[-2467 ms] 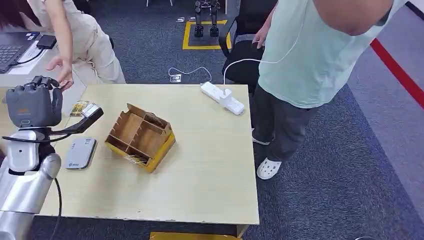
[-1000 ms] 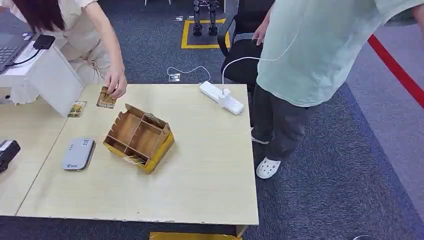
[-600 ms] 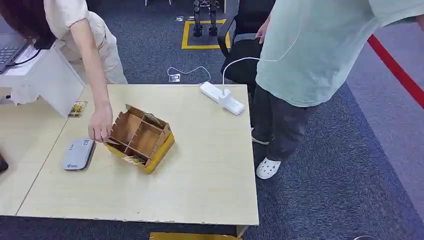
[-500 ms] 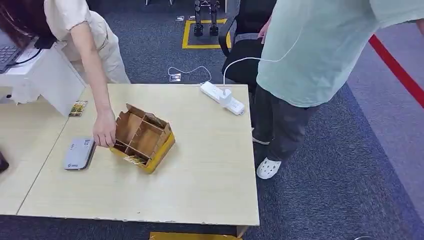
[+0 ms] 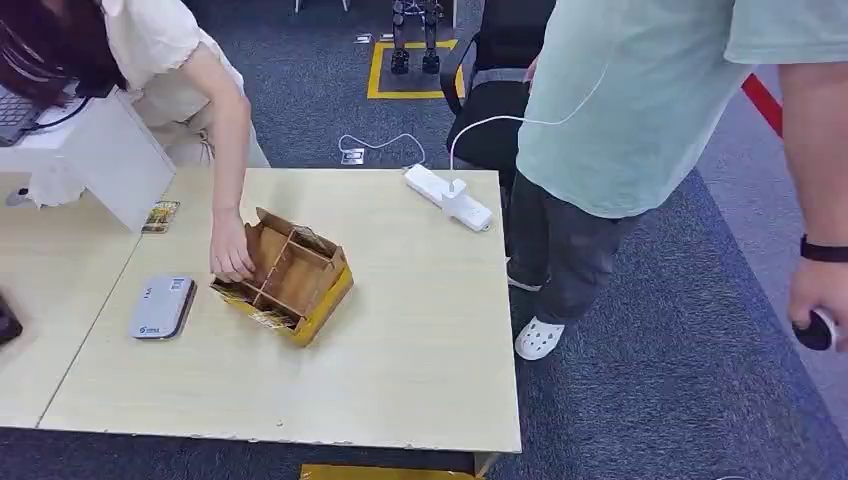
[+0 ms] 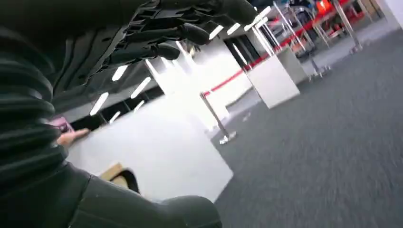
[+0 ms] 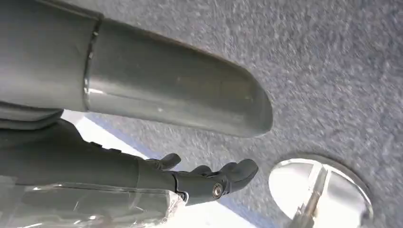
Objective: Pass the card to the sensor for recognition and then transmit it.
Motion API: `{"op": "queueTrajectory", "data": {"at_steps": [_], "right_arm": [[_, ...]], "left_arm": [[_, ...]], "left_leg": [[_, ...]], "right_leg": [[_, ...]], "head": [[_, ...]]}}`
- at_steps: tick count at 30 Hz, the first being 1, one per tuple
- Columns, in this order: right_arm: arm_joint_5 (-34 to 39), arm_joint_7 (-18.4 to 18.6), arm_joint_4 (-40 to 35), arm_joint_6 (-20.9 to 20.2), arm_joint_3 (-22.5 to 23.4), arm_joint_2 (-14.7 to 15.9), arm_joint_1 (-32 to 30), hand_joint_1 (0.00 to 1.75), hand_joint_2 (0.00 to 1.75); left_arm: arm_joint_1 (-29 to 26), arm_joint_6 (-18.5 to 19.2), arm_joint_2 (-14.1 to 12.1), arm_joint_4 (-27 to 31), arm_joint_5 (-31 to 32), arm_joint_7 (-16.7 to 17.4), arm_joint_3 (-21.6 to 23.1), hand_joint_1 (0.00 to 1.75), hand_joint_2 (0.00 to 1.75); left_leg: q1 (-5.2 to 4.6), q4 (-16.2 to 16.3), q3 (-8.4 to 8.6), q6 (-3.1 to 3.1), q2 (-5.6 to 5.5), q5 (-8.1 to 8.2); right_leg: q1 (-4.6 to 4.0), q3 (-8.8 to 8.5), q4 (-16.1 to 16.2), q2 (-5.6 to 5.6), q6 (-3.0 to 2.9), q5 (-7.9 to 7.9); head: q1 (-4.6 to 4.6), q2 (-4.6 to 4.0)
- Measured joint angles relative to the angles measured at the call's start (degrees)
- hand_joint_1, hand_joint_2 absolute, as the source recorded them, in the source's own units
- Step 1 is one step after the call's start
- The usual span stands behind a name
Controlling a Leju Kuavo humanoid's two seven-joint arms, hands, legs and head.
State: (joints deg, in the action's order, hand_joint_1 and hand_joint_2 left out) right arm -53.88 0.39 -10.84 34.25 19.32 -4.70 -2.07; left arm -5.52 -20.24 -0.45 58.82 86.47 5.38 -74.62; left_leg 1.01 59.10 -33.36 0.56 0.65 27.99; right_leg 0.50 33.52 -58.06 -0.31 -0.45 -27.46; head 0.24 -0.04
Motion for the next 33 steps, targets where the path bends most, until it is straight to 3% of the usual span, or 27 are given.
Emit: {"op": "queueTrajectory", "data": {"at_steps": [2,3,9,10,20,21,29,30,33], "right_arm": [[0.4,0.2,0.0,-0.9,0.9,-0.2,0.0,0.0,0.0],[0.6,0.2,0.0,-1.2,1.2,-0.3,0.0,0.0,1.75],[4.7,-1.8,-0.2,-10.2,2.5,-0.5,-0.1,0.0,1.75],[5.6,-1.8,-0.3,-10.8,2.5,-0.5,-0.1,0.0,0.0],[13.9,-1.7,-1.9,-15.1,1.1,-0.4,-0.8,0.0,0.0],[14.9,-1.7,-2.2,-15.5,0.7,-0.2,-0.9,0.0,0.0],[21.6,-1.7,-3.6,-18.7,-2.2,0.3,-1.8,0.0,0.0],[22.3,-1.7,-3.8,-19.1,-2.6,0.4,-1.9,0.0,0.0],[25.1,-1.6,-4.4,-20.4,-3.9,0.7,-2.3,0.0,0.0]], "left_arm": [[0.7,0.2,3.0,-0.2,0.0,-0.7,-1.0,0.0,1.75],[1.0,0.3,4.2,-0.3,0.0,-0.8,-1.3,0.0,1.75],[2.7,1.7,7.3,-7.5,-0.6,-1.5,-0.9,0.0,1.75],[2.7,2.0,7.6,-8.5,-1.2,-1.8,-0.3,0.0,1.75],[2.7,5.1,7.8,-14.6,-15.3,-2.0,9.6,0.0,1.75],[2.6,5.4,7.8,-15.1,-17.0,-2.0,11.0,0.0,0.0],[1.9,7.9,7.1,-18.3,-28.9,-2.9,21.0,0.0,0.0],[1.8,8.2,7.0,-18.6,-30.3,-2.9,22.2,0.0,1.75],[1.4,9.3,6.6,-20.0,-35.3,-3.0,26.5,0.0,1.75]], "left_leg": [[0.0,0.0,0.02,-0.01,-0.04,0.0],[0.0,0.0,0.03,0.0,-0.04,0.0],[0.0,0.0,0.14,-0.01,-0.05,0.0],[0.0,0.0,0.14,-0.01,-0.05,0.0],[-0.01,0.0,0.14,-0.01,-0.05,0.0],[-0.01,0.0,0.14,-0.01,-0.06,0.0],[-0.01,0.0,0.13,-0.02,-0.06,0.01],[-0.01,0.0,0.13,-0.03,-0.06,0.01],[-0.01,0.0,0.13,-0.04,-0.06,0.02]], "right_leg": [[0.0,-0.04,0.0,0.07,0.0,0.0],[0.0,-0.06,0.0,0.08,0.0,0.0],[0.01,-0.09,0.0,0.08,0.01,0.0],[0.01,-0.09,0.0,0.07,0.01,0.0],[0.0,-0.11,0.0,0.08,0.01,-0.01],[0.01,-0.12,0.0,0.09,0.02,-0.01],[0.01,-0.13,0.0,0.08,0.02,-0.02],[0.01,-0.13,0.0,0.08,0.02,-0.02],[0.0,-0.13,0.0,0.08,0.02,-0.02]], "head": [[0.02,0.0],[-0.02,0.0],[0.02,0.0],[0.05,0.0],[0.02,0.0],[0.02,0.0],[0.05,0.0],[0.02,0.0],[0.02,0.0]]}}
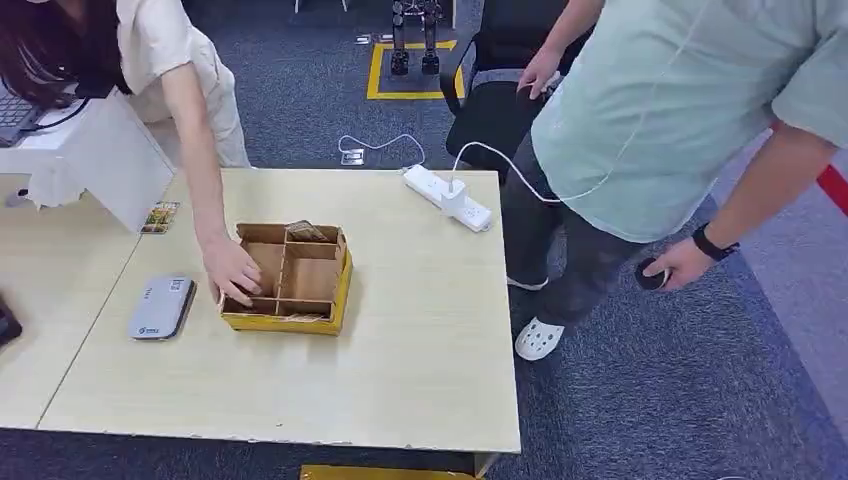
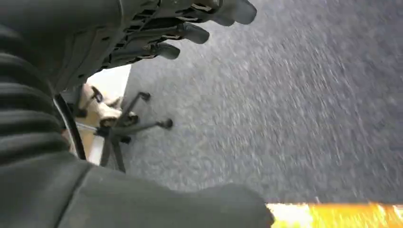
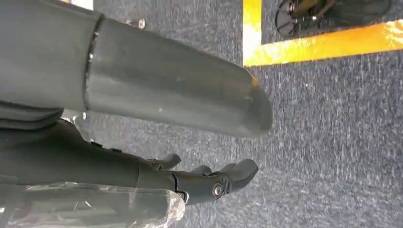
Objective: Pass the card to the sensor for recognition and then transmit it.
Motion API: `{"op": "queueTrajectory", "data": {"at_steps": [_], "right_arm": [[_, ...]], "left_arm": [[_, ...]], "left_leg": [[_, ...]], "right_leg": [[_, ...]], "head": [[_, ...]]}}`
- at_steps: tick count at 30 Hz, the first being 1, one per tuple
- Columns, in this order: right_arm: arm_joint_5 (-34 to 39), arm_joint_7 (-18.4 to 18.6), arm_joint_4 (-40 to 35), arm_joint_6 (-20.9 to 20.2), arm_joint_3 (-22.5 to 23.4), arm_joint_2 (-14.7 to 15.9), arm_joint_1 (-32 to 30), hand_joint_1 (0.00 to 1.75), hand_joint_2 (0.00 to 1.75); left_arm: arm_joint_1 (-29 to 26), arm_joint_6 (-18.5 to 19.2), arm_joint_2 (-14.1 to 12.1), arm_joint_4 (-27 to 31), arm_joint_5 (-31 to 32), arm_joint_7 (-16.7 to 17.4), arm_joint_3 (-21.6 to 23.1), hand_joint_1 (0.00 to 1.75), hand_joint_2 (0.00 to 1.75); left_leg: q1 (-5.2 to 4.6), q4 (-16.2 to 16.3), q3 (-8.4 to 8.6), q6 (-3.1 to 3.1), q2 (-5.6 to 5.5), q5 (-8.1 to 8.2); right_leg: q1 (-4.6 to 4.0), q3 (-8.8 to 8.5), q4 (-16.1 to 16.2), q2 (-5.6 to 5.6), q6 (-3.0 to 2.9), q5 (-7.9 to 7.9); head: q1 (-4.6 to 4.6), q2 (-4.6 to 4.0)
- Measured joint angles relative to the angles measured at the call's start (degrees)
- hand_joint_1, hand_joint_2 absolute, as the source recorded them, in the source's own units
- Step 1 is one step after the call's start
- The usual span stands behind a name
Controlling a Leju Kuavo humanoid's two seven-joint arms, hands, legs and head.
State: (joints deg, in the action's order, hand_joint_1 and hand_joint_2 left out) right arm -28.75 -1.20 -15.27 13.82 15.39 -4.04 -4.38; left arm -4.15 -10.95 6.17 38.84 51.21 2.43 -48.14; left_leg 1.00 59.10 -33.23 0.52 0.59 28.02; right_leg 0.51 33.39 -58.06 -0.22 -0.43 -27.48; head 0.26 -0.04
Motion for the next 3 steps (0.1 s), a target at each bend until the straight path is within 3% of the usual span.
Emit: {"op": "queueTrajectory", "data": {"at_steps": [3], "right_arm": [[2.3,0.0,-0.5,-1.1,-1.2,0.3,-0.3,0.0,0.0]], "left_arm": [[-0.4,0.9,-0.4,-1.0,-4.1,-0.1,3.7,0.0,1.75]], "left_leg": [[0.0,0.0,0.0,0.0,0.0,0.0]], "right_leg": [[0.0,0.0,0.0,0.0,0.0,0.0]], "head": [[0.02,0.0]]}}
